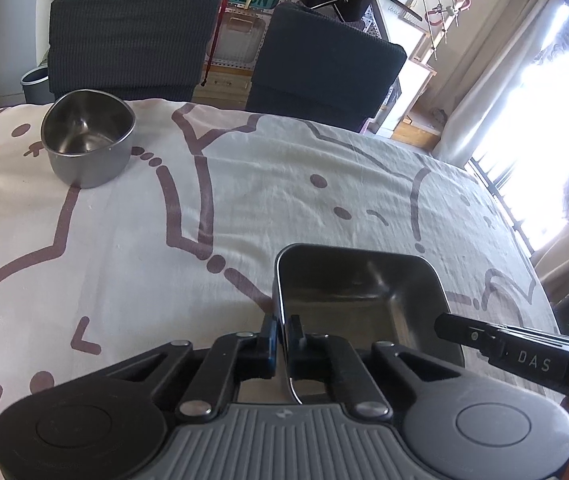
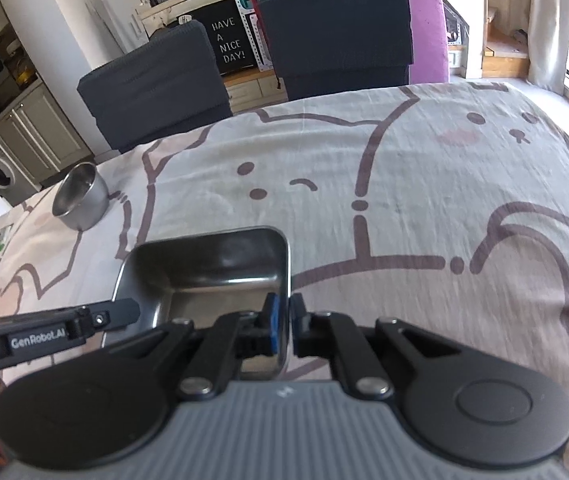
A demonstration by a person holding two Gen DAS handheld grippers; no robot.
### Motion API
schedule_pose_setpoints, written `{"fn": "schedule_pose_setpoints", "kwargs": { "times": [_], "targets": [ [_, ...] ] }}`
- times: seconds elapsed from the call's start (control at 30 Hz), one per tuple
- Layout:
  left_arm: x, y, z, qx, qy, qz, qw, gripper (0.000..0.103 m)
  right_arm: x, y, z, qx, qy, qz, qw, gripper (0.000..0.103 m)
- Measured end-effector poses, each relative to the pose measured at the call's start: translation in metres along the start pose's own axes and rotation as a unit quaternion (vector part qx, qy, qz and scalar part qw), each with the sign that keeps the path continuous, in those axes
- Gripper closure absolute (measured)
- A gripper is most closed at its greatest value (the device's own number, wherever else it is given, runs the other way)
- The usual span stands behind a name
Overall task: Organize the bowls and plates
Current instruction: 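Lift the smaller steel tray with both grippers and carry it over the first tray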
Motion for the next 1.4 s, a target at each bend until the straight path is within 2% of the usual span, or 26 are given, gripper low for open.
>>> {"fn": "schedule_pose_setpoints", "kwargs": {
  "times": [0.13, 0.3, 0.53, 0.87, 1.13, 1.4],
  "targets": [
    [0.004, -0.004, 0.0, -0.013, -0.001, -0.011, 0.9999, 0.098, 0.002, 0.003, 0.001, 0.008, 0.0, 0.002, 1.0, 0.098],
    [0.021, -0.013, 0.001, -0.018, -0.014, -0.007, 0.9997, 0.099, 0.014, 0.001, 0.002, 0.008, -0.005, -0.01, 1.0, 0.099],
    [0.058, -0.041, 0.01, -0.041, -0.03, 0.004, 0.9987, 0.099, 0.06, -0.005, 0.007, 0.008, -0.031, -0.011, 0.999, 0.099],
    [0.113, -0.072, 0.031, -0.041, -0.056, 0.037, 0.9969, 0.098, 0.137, -0.018, 0.029, -0.001, -0.066, -0.012, 0.998, 0.099],
    [0.145, -0.095, 0.057, -0.064, -0.051, 0.071, 0.9941, 0.098, 0.196, -0.035, 0.059, -0.01, -0.094, -0.023, 0.995, 0.099],
    [0.143, -0.111, 0.082, -0.113, -0.015, 0.08, 0.9902, 0.097, 0.223, -0.048, 0.088, 0.003, -0.1, -0.01, 0.995, 0.099]
  ]
}}
Point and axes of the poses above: each gripper's, at about its wrist camera, not at the fingertips, and x roughly against the way its jaws point, y to its left, z to its underside, the point moved 2 cm from there along -x, roughly the way its jaws point, and after that the axes turned 15 degrees about z, right-handed, at the moved point
